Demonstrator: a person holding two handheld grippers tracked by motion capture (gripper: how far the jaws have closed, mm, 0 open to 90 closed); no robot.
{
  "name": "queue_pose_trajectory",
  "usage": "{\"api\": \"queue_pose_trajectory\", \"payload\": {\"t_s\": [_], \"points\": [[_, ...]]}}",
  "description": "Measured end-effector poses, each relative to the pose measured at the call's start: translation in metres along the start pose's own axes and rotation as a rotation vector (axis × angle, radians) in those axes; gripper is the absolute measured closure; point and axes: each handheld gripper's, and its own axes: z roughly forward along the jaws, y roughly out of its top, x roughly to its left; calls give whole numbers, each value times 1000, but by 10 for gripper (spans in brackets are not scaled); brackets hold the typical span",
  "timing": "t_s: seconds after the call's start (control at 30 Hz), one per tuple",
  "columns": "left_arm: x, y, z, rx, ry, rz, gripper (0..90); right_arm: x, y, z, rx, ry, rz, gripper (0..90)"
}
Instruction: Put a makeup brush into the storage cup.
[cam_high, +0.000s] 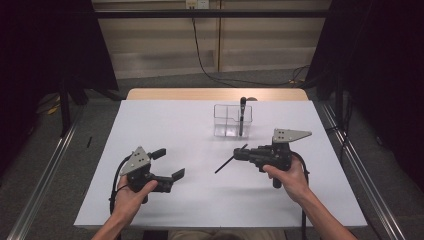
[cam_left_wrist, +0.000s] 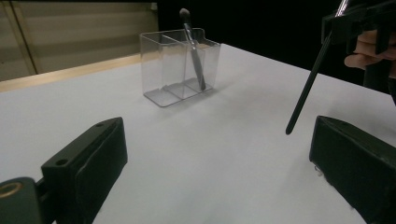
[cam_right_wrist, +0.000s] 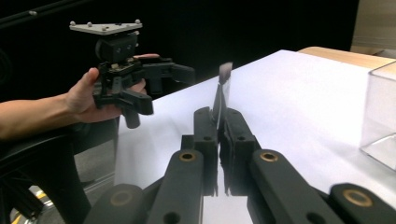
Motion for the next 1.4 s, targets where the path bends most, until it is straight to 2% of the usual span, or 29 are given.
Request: {"api": "queue_pose_trajectory", "payload": {"t_s": [0.1,0.27,0.4,0.43,0.5,0.57,0.77,0.87,1.03,1.17,1.3,1.4], "points": [[3,-2,-9,-17,23,-16,43,-2,1,-3,-1,-12,1,858],[5,-7,-20,-17,64,4,43,-4,3,-6,4,-25,2,858],[4,-12,-27,-21,87,-13,43,-6,6,-10,-1,-43,1,857],[5,-13,-29,-23,82,-22,43,-6,6,-10,-2,-46,0,858],[6,-13,-33,-23,97,-19,43,-7,7,-11,-1,-52,0,858],[7,-14,-37,-28,101,-29,43,-8,9,-13,0,-65,-3,858],[8,-18,-47,-32,114,-28,42,-13,14,-19,5,-98,-5,858],[10,-21,-50,-34,117,-44,41,-17,16,-22,15,-116,-4,858],[8,-22,-55,-12,104,-22,41,-24,20,-26,34,-148,-3,858],[8,-25,-58,-16,114,-18,41,-28,26,-27,50,-168,-10,858],[10,-23,-57,-46,122,-22,41,-33,32,-28,72,-194,-16,858],[9,-24,-55,-40,121,-21,41,-38,38,-30,75,-216,-20,858]]}}
